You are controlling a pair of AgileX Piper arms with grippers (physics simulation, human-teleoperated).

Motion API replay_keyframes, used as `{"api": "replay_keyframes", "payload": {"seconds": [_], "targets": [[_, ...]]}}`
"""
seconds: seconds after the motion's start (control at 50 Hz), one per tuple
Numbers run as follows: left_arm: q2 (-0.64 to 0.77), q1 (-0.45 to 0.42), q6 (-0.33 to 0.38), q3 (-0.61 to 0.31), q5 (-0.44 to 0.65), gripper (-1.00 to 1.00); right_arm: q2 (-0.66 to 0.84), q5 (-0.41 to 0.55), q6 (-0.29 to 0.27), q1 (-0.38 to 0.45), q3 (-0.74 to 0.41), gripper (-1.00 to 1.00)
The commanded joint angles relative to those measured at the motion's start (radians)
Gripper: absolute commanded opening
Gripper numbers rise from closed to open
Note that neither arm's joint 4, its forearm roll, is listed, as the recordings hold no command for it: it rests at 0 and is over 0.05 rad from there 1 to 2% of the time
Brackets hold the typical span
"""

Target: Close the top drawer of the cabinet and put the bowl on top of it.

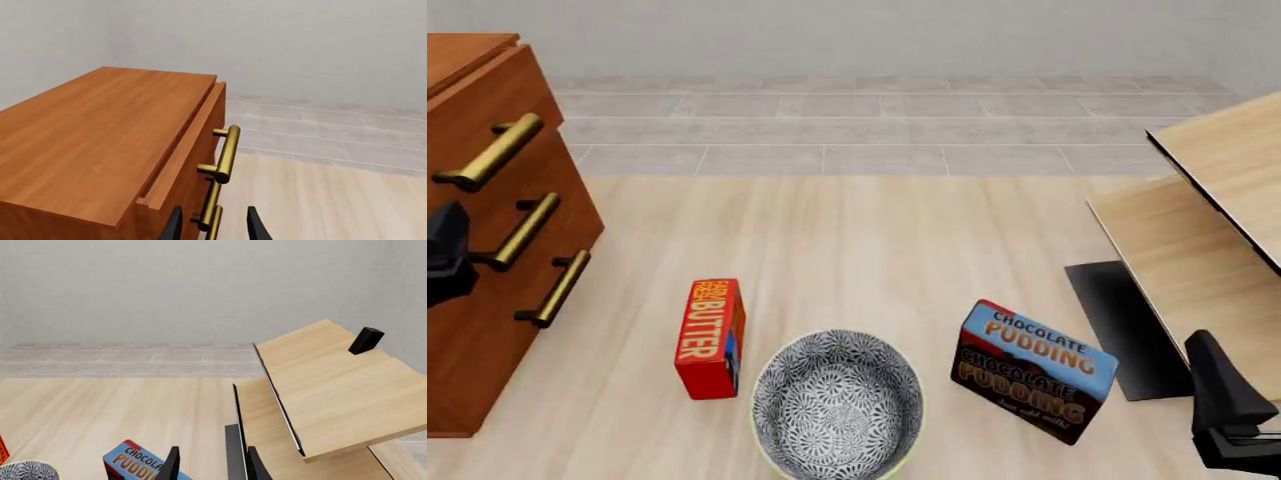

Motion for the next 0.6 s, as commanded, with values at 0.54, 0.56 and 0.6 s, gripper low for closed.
{"api": "replay_keyframes", "payload": {"seconds": [0.54,0.56,0.6], "targets": [[0.095,0.086,0.002,-0.032,-0.042,1.00,0.000,-0.001,0.000,0.000,0.001,1.00],[0.097,0.087,0.003,-0.032,-0.045,1.00,-0.001,-0.001,0.000,0.000,0.001,1.00],[0.101,0.090,0.001,-0.036,-0.042,1.00,0.000,-0.001,0.000,0.000,0.001,1.00]]}}
